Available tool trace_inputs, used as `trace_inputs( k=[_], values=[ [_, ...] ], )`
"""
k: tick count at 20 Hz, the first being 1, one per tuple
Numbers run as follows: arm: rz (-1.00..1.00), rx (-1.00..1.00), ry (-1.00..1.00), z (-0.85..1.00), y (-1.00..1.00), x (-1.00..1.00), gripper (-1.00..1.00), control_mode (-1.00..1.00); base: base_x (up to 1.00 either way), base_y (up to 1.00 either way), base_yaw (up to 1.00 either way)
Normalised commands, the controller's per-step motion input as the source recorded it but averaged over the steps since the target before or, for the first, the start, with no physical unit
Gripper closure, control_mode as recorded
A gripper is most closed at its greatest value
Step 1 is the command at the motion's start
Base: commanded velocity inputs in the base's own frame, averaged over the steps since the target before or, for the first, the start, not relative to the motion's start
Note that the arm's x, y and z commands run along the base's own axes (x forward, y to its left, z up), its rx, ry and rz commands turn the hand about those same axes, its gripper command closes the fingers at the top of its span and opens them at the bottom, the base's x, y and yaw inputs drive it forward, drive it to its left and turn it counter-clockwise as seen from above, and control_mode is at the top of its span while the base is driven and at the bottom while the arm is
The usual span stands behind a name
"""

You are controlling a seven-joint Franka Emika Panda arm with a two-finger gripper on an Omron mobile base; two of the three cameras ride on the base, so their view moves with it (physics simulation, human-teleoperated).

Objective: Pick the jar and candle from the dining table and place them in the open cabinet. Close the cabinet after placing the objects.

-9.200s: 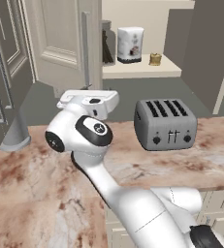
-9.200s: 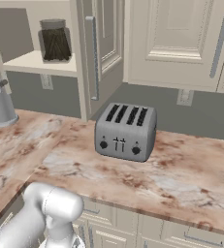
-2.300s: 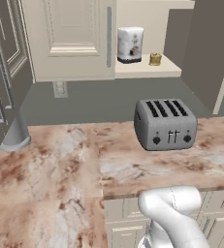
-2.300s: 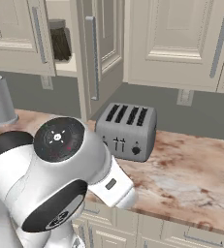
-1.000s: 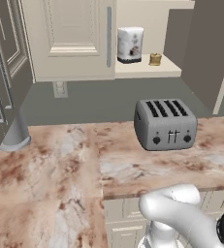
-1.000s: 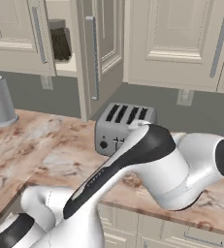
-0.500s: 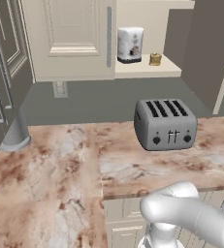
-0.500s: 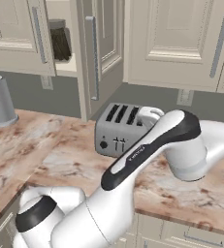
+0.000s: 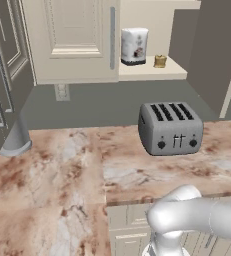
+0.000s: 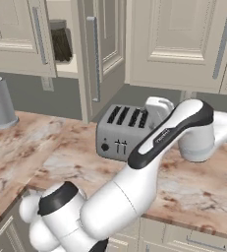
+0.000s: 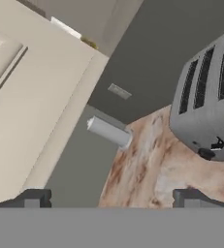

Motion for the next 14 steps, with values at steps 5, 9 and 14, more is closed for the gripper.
trace_inputs(
  k=[5,9,14],
  values=[
    [0.16,0.05,-0.07,0.25,0.03,0.53,-1.00,-1.00,0.00,0.00,0.00],
    [0.16,0.00,-0.12,0.38,0.05,0.37,-1.00,-1.00,0.00,0.00,0.00],
    [0.15,0.00,-0.13,0.39,0.10,0.23,-1.00,-1.00,0.00,0.00,0.00]
  ],
)
